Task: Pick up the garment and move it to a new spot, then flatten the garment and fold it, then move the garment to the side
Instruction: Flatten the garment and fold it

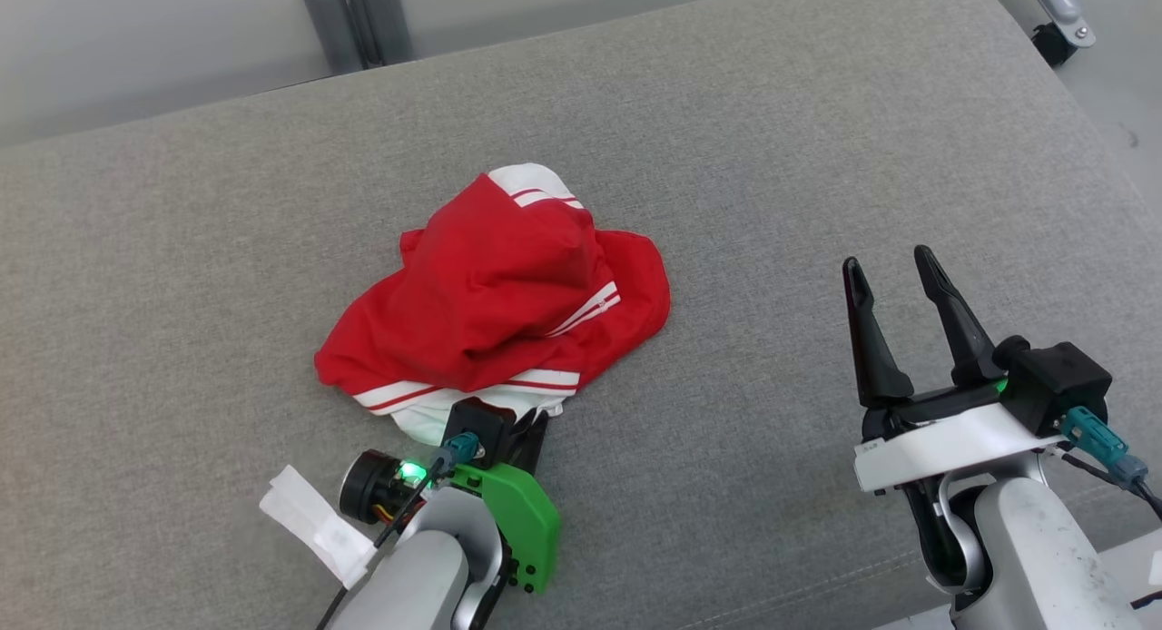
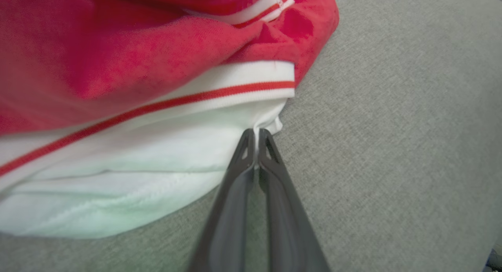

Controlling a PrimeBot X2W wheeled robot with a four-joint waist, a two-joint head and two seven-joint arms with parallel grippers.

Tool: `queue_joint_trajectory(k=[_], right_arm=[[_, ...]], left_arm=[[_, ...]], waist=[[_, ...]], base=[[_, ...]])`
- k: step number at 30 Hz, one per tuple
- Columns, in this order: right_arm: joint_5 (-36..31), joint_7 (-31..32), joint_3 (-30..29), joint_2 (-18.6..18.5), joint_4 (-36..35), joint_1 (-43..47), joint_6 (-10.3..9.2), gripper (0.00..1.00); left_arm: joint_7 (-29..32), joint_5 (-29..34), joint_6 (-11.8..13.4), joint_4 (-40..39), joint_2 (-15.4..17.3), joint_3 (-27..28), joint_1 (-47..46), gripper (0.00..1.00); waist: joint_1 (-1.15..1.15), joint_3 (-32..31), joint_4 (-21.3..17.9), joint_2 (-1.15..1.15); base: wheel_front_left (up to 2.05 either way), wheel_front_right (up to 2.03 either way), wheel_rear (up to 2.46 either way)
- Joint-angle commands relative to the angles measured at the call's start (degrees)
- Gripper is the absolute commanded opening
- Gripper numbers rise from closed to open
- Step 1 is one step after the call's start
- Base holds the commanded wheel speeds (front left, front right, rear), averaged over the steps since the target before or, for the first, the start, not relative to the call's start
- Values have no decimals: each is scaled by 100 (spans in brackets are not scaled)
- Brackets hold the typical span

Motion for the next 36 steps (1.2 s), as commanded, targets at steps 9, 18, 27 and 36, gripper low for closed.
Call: queue_joint_trajectory(k=[9,18,27,36], right_arm=[[-48,-17,-45,-98,22,201,2,100],[-4,-18,-25,-196,95,339,2,100],[23,-18,31,-285,138,364,2,100],[34,-18,122,-385,208,295,2,100]], left_arm=[[-422,-401,8,-1110,74,88,225,0],[-532,-1287,374,-2869,517,1236,695,0],[-610,-2261,608,-2338,1079,2616,1327,0],[-857,-2377,408,-817,1154,2795,1173,42]], waist=[[0,-311,530,0],[0,-550,1047,0],[0,-535,1392,0],[0,-545,1517,0]], base=[[0,0,0],[0,0,0],[0,0,0],[0,0,0]])
